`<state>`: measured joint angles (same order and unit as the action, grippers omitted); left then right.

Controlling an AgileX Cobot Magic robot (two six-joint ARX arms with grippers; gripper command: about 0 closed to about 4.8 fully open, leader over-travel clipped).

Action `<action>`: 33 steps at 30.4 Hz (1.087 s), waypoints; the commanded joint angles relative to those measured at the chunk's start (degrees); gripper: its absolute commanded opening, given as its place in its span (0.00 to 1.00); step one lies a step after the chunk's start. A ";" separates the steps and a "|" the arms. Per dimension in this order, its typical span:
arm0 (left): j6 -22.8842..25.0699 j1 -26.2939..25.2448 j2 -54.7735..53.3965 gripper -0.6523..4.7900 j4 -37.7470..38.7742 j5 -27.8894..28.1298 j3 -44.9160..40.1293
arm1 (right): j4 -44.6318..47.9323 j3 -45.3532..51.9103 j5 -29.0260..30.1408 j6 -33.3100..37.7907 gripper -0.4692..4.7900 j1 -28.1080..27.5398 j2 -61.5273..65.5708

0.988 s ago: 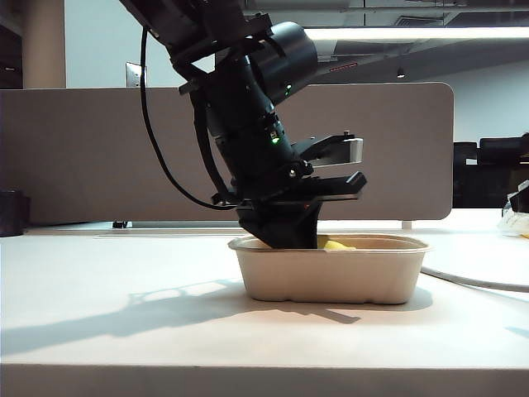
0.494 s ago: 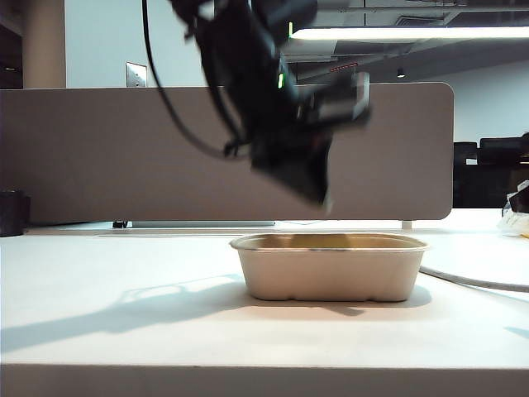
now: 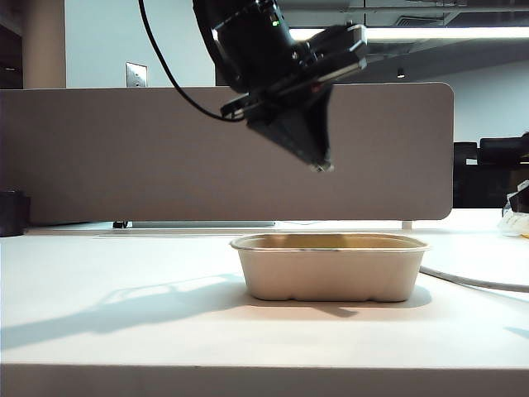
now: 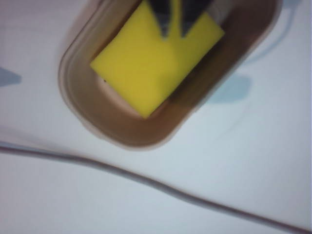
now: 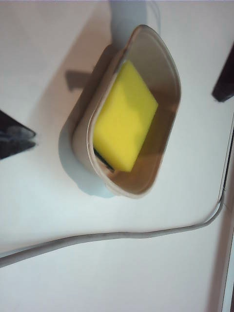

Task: Take out the cleaning sponge from the paper lunch box and place it on the table.

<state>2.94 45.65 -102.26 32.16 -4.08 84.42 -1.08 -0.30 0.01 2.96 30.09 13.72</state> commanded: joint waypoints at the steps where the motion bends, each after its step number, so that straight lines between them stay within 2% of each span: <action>1: -0.17 0.04 -1.18 0.50 0.09 -1.90 0.24 | 0.92 -0.02 -0.04 0.00 0.08 0.04 -0.09; 5: -1.81 0.04 -2.27 0.70 0.33 -3.26 0.22 | 0.92 -0.02 -0.04 0.00 0.08 0.04 -0.09; 7: -2.95 0.04 -2.97 0.88 0.35 -4.70 0.24 | 0.92 -0.02 -0.04 0.00 0.08 0.07 -0.09; 9: -3.93 0.04 -3.74 1.00 0.33 -6.21 0.24 | 0.92 -0.02 -0.04 0.02 0.08 0.07 -0.09; 16: -8.00 0.04 -6.58 1.00 0.50 -6.60 0.24 | 0.92 -0.02 -0.04 0.02 0.08 0.07 -0.09; 33: -7.89 0.04 -12.96 1.00 -1.64 -3.96 0.24 | 0.92 -0.02 -0.07 0.02 0.08 0.04 -0.09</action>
<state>-4.80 45.65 -114.39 30.17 -9.15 84.55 -1.08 -0.27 -0.01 2.96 30.09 13.72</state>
